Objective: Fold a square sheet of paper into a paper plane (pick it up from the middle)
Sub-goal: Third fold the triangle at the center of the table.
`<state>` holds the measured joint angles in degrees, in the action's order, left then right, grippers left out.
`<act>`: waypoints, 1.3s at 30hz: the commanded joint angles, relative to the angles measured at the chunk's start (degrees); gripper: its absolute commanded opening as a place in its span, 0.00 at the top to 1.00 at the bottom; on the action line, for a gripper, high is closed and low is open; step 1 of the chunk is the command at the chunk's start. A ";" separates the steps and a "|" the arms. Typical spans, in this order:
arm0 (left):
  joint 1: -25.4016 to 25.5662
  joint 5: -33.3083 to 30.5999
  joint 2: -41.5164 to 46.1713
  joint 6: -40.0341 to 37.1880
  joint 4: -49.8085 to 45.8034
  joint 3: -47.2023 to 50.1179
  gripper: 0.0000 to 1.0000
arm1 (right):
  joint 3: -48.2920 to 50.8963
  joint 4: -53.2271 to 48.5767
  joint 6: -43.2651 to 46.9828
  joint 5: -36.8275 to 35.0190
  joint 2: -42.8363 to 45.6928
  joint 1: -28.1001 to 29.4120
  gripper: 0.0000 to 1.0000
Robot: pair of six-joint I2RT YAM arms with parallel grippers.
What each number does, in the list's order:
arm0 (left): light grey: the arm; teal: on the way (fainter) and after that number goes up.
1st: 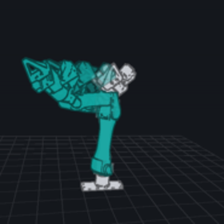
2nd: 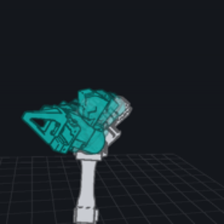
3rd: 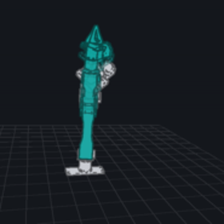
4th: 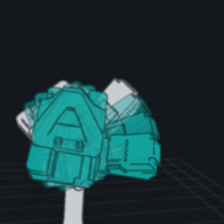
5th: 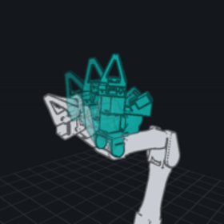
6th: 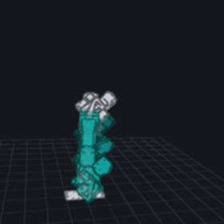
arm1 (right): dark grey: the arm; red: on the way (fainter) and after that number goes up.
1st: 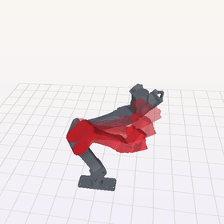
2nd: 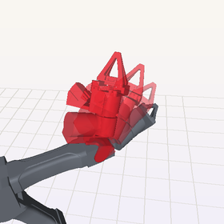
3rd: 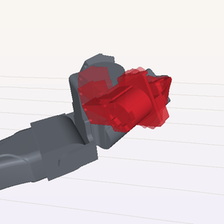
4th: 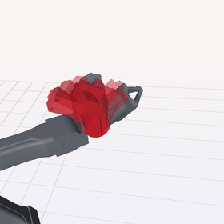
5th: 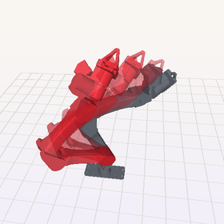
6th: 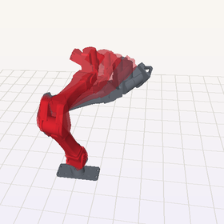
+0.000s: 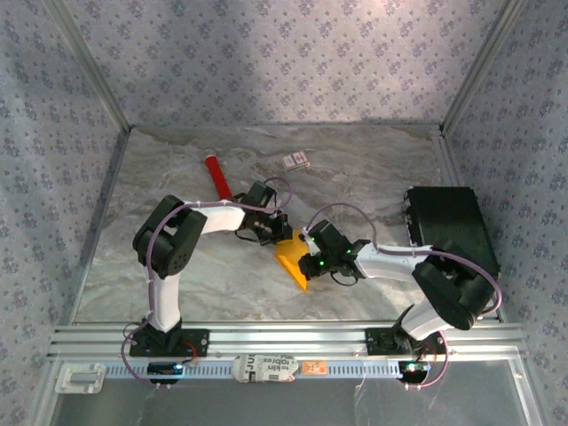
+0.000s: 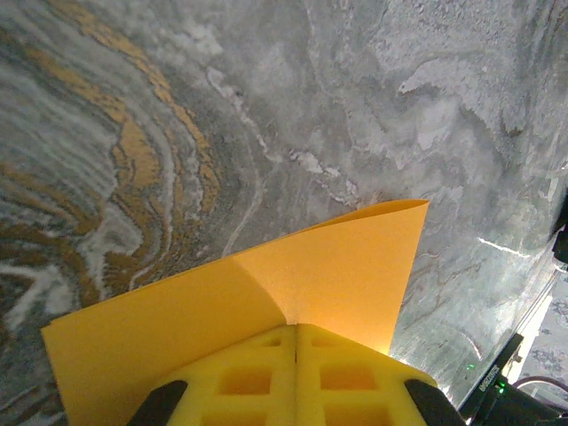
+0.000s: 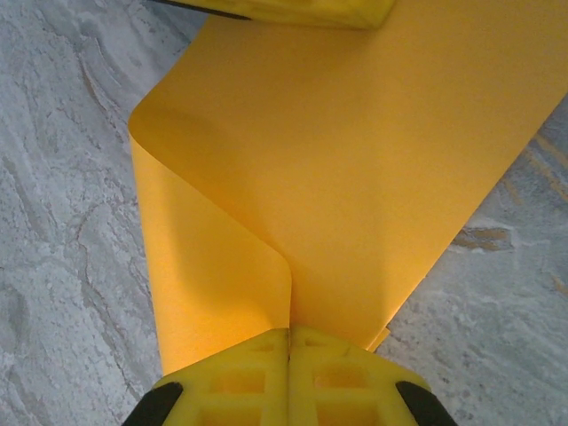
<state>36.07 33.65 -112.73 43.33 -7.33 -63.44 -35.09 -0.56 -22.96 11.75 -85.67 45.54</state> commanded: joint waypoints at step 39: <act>1.06 -5.30 22.05 12.23 9.70 16.16 0.88 | -0.24 0.82 -1.16 -1.21 -2.66 0.08 0.96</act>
<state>36.03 25.82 -92.92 51.68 -2.66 -50.09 -35.38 1.19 -23.18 10.98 -87.13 45.89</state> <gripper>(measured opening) 0.140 0.052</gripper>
